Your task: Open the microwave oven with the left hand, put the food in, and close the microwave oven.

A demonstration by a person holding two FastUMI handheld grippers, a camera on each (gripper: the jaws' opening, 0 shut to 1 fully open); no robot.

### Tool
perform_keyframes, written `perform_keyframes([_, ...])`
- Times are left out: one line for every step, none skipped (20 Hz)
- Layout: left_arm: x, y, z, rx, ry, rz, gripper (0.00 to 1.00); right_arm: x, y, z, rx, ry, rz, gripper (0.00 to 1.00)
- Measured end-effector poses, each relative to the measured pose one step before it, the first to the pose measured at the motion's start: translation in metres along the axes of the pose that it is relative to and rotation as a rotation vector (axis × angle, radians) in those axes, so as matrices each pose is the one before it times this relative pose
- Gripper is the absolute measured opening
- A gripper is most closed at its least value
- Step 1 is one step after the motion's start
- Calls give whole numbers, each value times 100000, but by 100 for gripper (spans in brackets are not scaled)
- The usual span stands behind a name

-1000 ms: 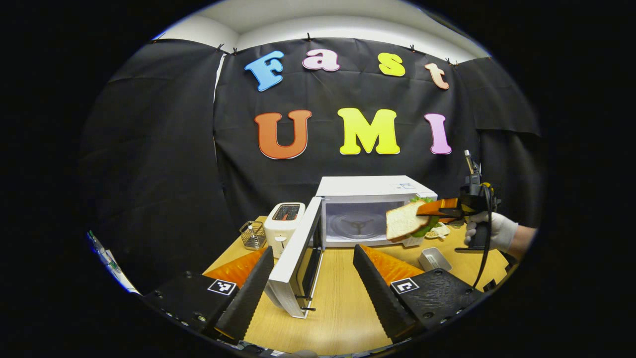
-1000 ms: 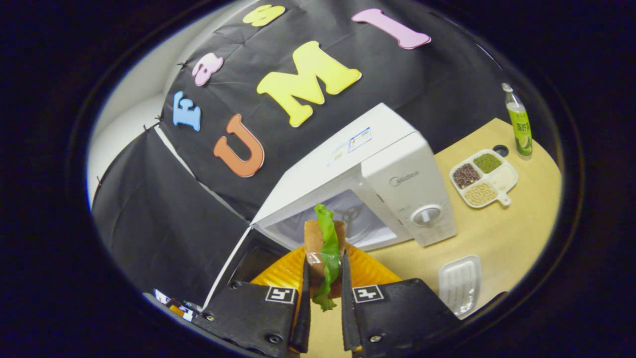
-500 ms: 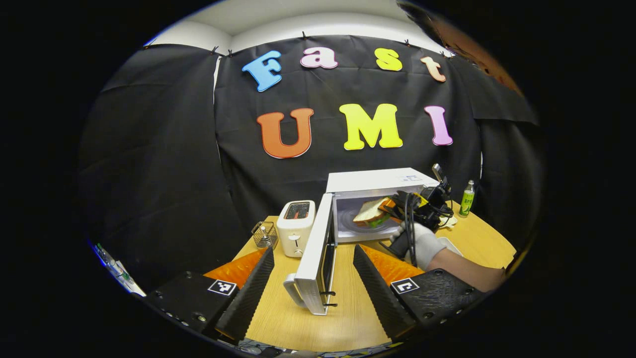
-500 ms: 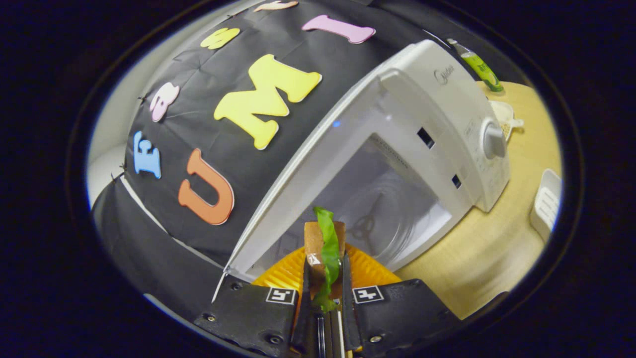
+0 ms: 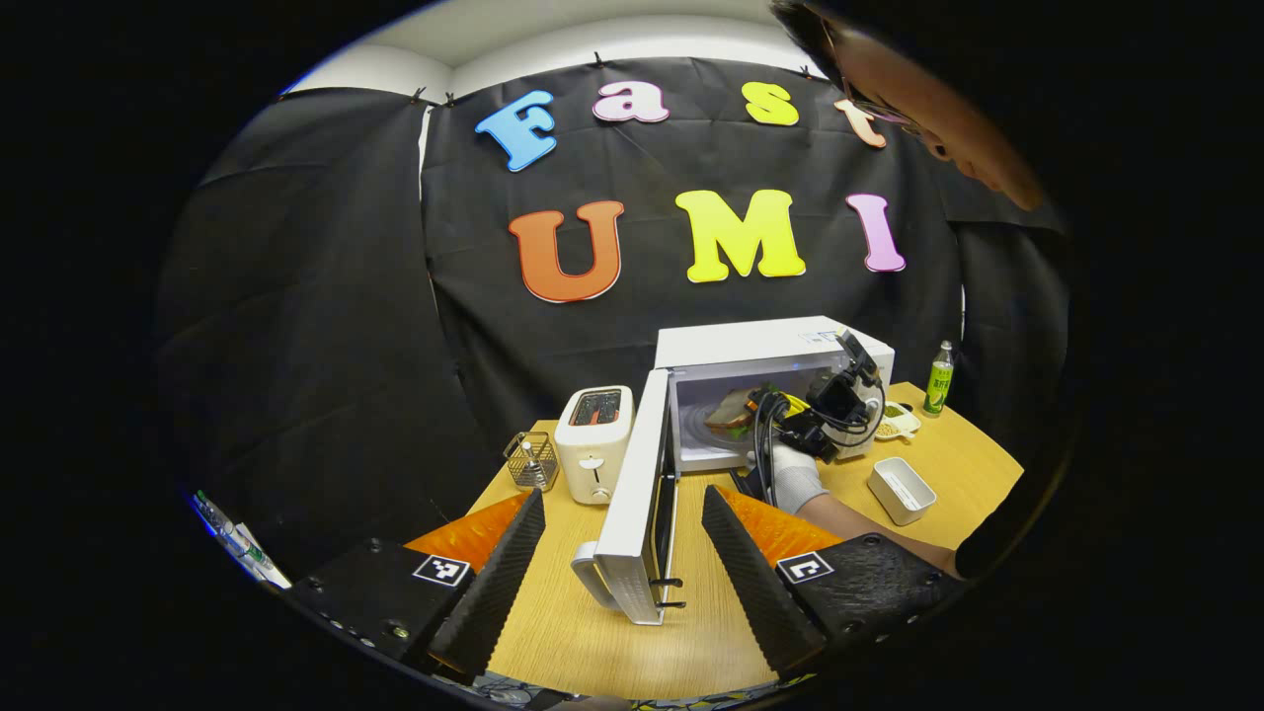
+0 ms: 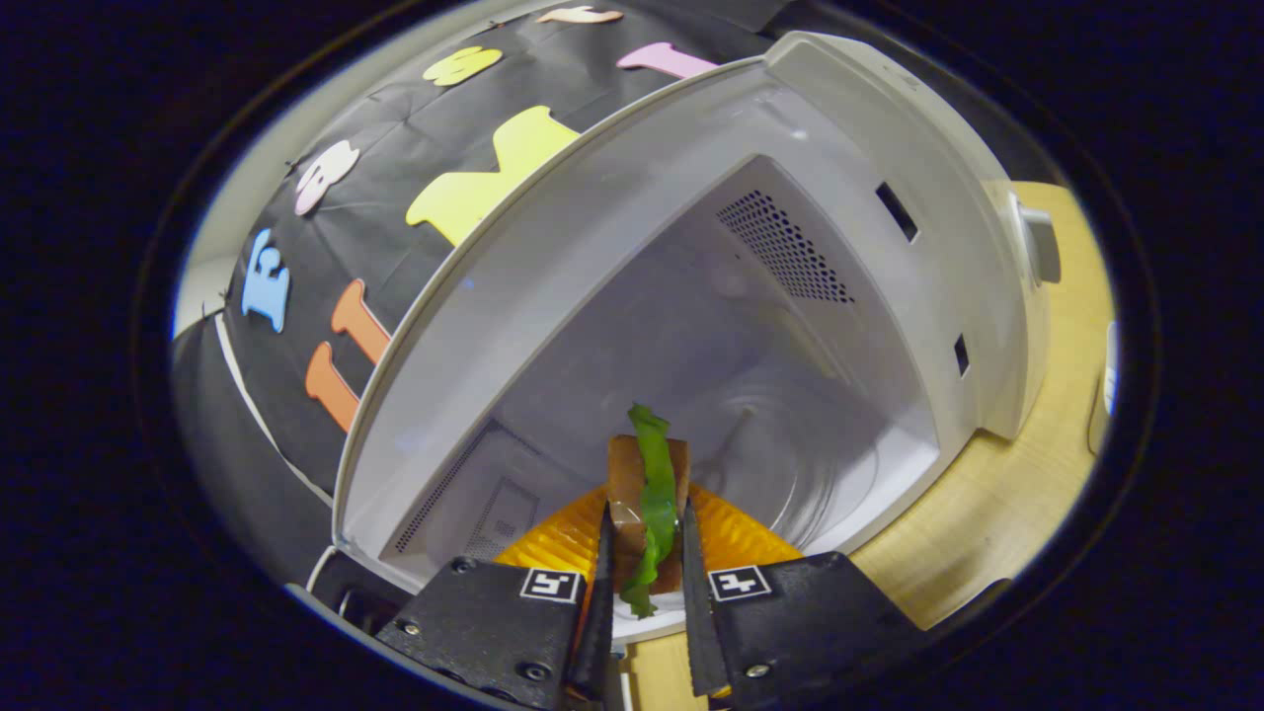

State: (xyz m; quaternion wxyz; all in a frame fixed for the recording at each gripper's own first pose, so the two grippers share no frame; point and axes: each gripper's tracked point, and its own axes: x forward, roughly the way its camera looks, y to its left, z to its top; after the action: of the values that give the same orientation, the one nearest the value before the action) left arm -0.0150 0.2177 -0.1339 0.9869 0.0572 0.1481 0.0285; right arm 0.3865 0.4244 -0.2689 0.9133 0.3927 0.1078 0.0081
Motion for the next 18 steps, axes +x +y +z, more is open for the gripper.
perform_keyframes([51,-168,-168,309,254,-557,97,130,-109,-35,-5567,-662,-368,36])
perform_keyframes([53,-221,-3,141,-385,-475,97,-47,-285,114,-6448,-1149,-1233,40])
perform_keyframes([-73,-154,193,346,-897,-440,97,50,-336,205,-6812,-2194,-1749,33])
perform_keyframes([47,-108,36,20,-519,-302,97,45,-366,10,-6650,-787,-1368,41])
perform_keyframes([283,-183,-45,-343,-108,-172,97,-49,-133,-95,-5749,-160,-777,44])
perform_keyframes([81,-25,92,-302,-577,-54,97,-222,-203,-67,-5171,101,-1023,62])
perform_keyframes([-100,-66,-90,-219,-84,-24,96,-213,-200,-286,-5052,869,-395,67])
perform_keyframes([-103,-28,-79,147,-216,58,97,-564,-138,-43,-4238,-269,-169,80])
perform_keyframes([-103,-77,-28,-77,31,165,97,84,-294,-85,-2786,41,-770,84])
perform_keyframes([-197,24,-65,-234,-71,127,97,-92,-525,13,-4712,-172,-1187,94])
perform_keyframes([-156,97,-44,-140,-188,246,97,-368,-560,-29,-3738,-151,-1124,97])
perform_keyframes([-45,3,-174,-285,78,299,97,-163,-362,125,-1323,-360,-532,92])
perform_keyframes([13,-18,-1,-430,-244,168,97,-417,-142,259,-2107,-652,638,99])
perform_keyframes([-166,-15,66,-361,-577,20,97,-557,-139,153,-880,-314,721,99])
perform_keyframes([-121,39,-57,-467,60,117,97,-630,114,397,-866,-752,1603,92])
perform_keyframes([-69,-23,148,-264,-721,184,97,-680,297,412,-356,-706,1801,99])
perform_keyframes([-188,-8,7,-422,-268,-49,97,-811,86,637,139,-612,1940,99])
perform_keyframes([-125,40,187,-149,-515,156,97,-885,-25,758,-485,-981,1394,99])
